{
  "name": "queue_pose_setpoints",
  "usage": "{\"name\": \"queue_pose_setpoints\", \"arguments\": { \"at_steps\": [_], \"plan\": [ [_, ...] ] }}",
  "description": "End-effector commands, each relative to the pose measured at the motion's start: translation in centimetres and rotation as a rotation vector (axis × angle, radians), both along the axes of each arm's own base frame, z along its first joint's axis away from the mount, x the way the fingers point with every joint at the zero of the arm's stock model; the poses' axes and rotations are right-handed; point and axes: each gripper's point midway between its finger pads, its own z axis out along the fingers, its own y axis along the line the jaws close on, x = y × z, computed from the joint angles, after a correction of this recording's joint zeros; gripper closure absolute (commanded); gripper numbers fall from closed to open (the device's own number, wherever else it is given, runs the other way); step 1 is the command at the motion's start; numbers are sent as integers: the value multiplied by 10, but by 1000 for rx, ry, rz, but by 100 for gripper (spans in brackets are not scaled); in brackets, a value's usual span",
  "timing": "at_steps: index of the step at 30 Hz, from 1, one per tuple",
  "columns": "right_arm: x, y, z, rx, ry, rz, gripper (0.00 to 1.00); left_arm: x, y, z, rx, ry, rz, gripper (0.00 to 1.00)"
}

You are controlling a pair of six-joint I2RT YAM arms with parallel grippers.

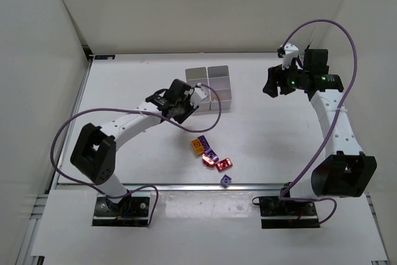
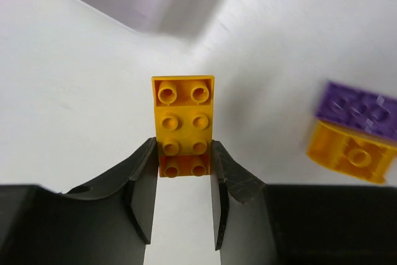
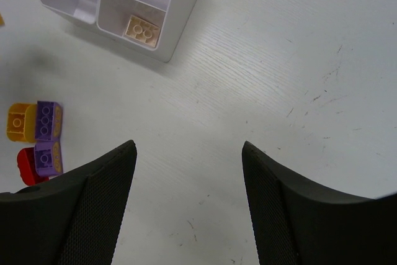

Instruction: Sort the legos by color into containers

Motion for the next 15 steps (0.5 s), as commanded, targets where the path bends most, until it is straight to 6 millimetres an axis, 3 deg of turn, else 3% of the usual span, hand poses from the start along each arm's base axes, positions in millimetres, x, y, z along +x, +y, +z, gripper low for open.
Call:
{"name": "queue_pose_setpoints", "arguments": {
  "at_steps": [1, 6, 10, 15],
  "plan": [
    [4, 3, 30, 27, -95, 7, 27, 48, 7, 81, 5, -312, -7, 90],
    [5, 4, 38, 35, -109, 4, 27, 94, 19, 121, 151, -578, -79, 90],
    [8, 4, 47, 41, -131, 4, 27, 121, 35, 128, 207, -667, -201, 79],
    [9, 5, 54, 45, -148, 3, 26, 141, 31, 142, 270, -786, -458, 80]
  ]
}}
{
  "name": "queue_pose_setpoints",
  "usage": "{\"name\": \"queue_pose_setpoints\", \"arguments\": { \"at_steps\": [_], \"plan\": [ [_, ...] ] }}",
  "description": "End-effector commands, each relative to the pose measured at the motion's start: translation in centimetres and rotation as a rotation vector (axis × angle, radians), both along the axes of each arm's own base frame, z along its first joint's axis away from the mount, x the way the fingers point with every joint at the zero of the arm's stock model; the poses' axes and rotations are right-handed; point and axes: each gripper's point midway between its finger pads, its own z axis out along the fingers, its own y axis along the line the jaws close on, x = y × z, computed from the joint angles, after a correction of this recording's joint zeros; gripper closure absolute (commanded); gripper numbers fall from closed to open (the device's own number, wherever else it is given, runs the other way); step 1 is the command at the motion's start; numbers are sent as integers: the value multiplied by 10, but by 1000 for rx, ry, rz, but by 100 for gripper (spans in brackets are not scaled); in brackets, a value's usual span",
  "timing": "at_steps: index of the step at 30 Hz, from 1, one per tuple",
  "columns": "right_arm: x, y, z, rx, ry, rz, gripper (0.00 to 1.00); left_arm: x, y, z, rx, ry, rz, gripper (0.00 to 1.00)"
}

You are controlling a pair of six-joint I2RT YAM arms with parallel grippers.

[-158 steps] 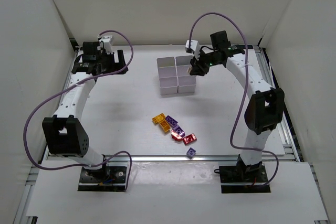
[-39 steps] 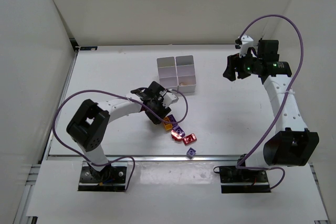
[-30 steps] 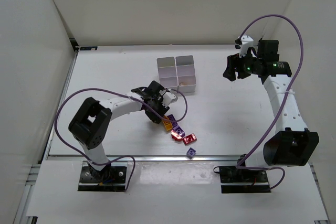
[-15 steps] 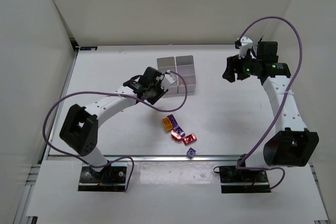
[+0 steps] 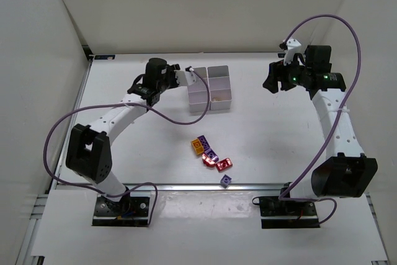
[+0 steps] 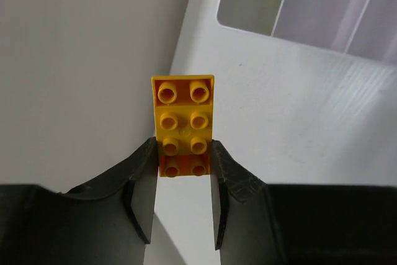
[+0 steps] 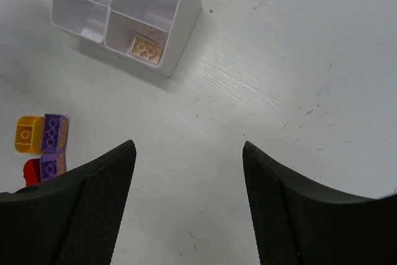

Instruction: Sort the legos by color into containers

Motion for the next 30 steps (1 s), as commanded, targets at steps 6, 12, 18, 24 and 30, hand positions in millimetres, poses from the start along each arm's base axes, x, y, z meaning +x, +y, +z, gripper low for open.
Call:
{"name": "queue_pose_setpoints", "arguments": {
  "at_steps": [6, 12, 18, 24, 30],
  "plan": [
    [4, 2, 38, 27, -112, 3, 26, 25, -26, 35, 204, -219, -440, 87],
    [6, 2, 41, 28, -124, -1, 26, 22, -47, 30, 317, -290, -592, 89],
    [5, 2, 40, 27, -123, -1, 25, 12, -63, 13, 426, -337, -701, 90],
    [6, 1, 40, 23, -129, -7, 25, 13, -70, -16, 600, -378, -782, 90],
    [4, -1, 39, 16, -133, -16, 24, 25, -77, -33, 731, -402, -809, 89]
  ]
}}
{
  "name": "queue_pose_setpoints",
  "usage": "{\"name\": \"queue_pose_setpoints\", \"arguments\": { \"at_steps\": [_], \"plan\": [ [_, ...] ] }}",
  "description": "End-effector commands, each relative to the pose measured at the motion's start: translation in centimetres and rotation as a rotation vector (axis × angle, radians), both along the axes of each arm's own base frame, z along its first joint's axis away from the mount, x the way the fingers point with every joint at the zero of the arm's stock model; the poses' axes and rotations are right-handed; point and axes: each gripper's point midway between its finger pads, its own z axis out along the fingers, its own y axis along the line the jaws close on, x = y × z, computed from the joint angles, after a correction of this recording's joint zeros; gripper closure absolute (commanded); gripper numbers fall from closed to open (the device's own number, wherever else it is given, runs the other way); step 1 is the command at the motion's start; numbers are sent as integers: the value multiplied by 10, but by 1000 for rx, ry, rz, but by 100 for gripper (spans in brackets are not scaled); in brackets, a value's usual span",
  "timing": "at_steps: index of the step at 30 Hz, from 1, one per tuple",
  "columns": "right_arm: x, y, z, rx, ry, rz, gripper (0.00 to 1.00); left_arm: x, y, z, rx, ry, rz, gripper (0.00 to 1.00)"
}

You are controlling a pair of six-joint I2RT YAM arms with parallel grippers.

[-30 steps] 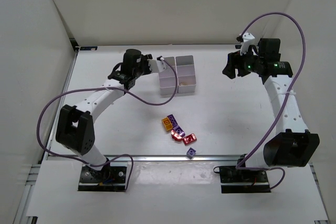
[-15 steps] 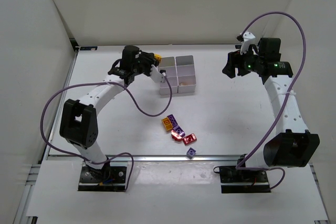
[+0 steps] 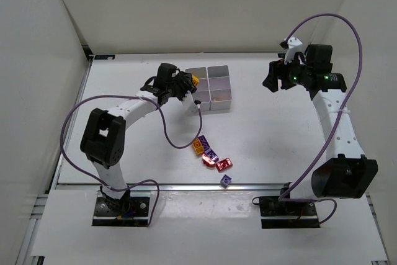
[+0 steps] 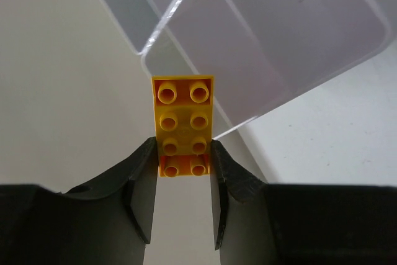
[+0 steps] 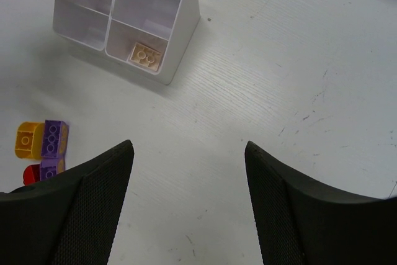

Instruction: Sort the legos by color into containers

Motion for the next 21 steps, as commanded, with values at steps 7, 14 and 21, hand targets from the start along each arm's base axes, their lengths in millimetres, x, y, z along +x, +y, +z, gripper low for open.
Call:
{"name": "queue_pose_setpoints", "arguments": {
  "at_steps": [7, 14, 21],
  "plan": [
    [1, -2, 26, 5, -90, -11, 23, 13, -17, -1, 153, -136, -68, 83],
    [1, -1, 22, 5, -83, -6, 22, 20, -19, -6, 166, -150, -36, 83],
    [3, 0, 21, 14, -84, -3, 22, 28, -21, -10, 177, -162, -4, 81]
  ]
}}
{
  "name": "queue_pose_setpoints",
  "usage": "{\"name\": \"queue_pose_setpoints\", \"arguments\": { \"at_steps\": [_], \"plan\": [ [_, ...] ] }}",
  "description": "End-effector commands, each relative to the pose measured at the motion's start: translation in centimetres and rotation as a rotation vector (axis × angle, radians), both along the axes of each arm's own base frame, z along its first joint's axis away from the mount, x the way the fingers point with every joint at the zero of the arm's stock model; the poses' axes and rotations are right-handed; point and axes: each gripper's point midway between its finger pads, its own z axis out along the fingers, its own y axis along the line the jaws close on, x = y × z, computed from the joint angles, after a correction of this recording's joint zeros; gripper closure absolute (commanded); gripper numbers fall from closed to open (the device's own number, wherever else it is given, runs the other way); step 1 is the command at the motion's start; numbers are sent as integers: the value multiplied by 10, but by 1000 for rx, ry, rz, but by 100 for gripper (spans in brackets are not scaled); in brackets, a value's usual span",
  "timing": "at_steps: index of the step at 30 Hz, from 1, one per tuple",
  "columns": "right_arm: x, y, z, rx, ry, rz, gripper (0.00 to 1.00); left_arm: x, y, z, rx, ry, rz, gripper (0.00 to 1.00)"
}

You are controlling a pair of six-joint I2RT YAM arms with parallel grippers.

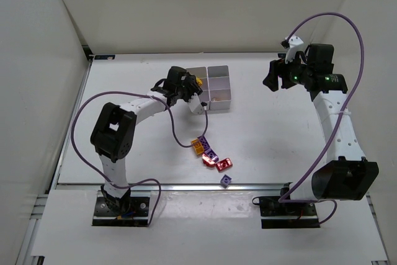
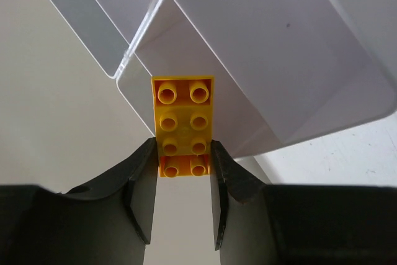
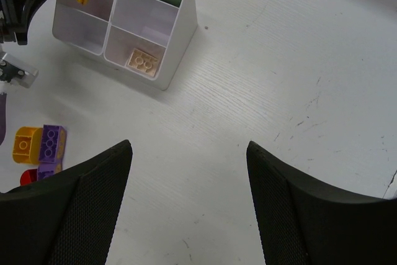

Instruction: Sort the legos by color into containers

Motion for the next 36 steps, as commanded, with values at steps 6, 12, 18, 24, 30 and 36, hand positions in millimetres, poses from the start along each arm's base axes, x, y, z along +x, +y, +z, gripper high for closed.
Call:
{"name": "queue_pose_setpoints", "arguments": {
  "at_steps": [6, 12, 18, 24, 30, 36],
  "plan": [
    [2, -1, 12, 7, -51, -4, 22, 13, -9, 22, 61, -143, -53, 64],
    [2, -1, 9, 7, -44, -1, 22, 16, -11, 32, 5, -169, -41, 45],
    [2, 0, 8, 10, -44, 1, 22, 16, -16, 54, -82, -226, -37, 38],
    [3, 1, 9, 14, -45, 7, 21, 13, -16, 91, -186, -281, -11, 37],
    [1, 3, 8, 27, -37, 12, 21, -1, 12, 198, -543, -296, 237, 29],
    [5, 9, 9, 71, -13, 19, 21, -55, 63, 227, -894, 173, 640, 27]
  ]
}}
